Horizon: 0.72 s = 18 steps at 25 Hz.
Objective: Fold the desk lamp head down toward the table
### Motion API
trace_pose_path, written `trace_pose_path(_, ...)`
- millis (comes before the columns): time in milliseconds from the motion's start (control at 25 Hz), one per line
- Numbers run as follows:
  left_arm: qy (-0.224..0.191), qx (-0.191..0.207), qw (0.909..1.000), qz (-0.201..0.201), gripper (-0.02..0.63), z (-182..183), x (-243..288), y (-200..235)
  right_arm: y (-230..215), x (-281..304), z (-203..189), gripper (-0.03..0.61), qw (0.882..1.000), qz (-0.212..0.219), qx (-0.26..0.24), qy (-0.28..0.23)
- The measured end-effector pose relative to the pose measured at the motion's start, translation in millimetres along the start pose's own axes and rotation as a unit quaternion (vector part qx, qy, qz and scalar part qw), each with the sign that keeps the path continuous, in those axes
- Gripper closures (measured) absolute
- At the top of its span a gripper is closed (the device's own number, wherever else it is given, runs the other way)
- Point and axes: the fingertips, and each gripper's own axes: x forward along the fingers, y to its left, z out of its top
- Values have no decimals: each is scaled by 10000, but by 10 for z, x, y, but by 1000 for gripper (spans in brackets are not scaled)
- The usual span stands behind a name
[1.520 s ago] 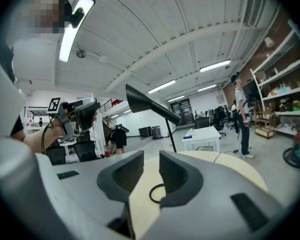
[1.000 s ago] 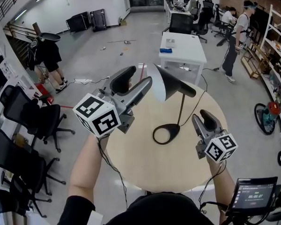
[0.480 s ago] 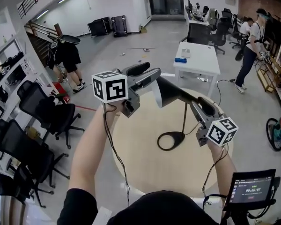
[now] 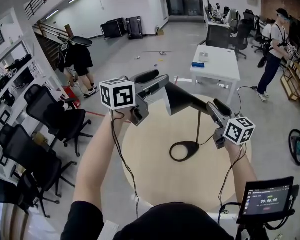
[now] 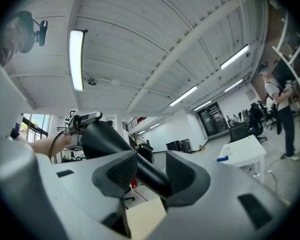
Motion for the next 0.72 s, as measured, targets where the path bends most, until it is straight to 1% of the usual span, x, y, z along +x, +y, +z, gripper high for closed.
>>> trace_pose_path(160,-21,-112,9999,-14,357,-28,-52,-7,-98,105,-126,414,9994,98,222,248)
trace_pose_path(280,-12,-203,9998,4,357,-98,-105,14,-194,128,-236,414,9986,56,398,335)
trace_pose_path(400,0,-273,9996,84,357,-175,-201,66,-258,112,-247,414,9984,-53,491,270)
trace_pose_path(560,-51,-451,9989,142,357,-323,-290,96,-342,46,-207,414,9986,-151,492,141)
trace_pose_path(720,-13,-587,9980,214,357,-459,-396,162,-359,6,-166,414,9986,-210,475,104)
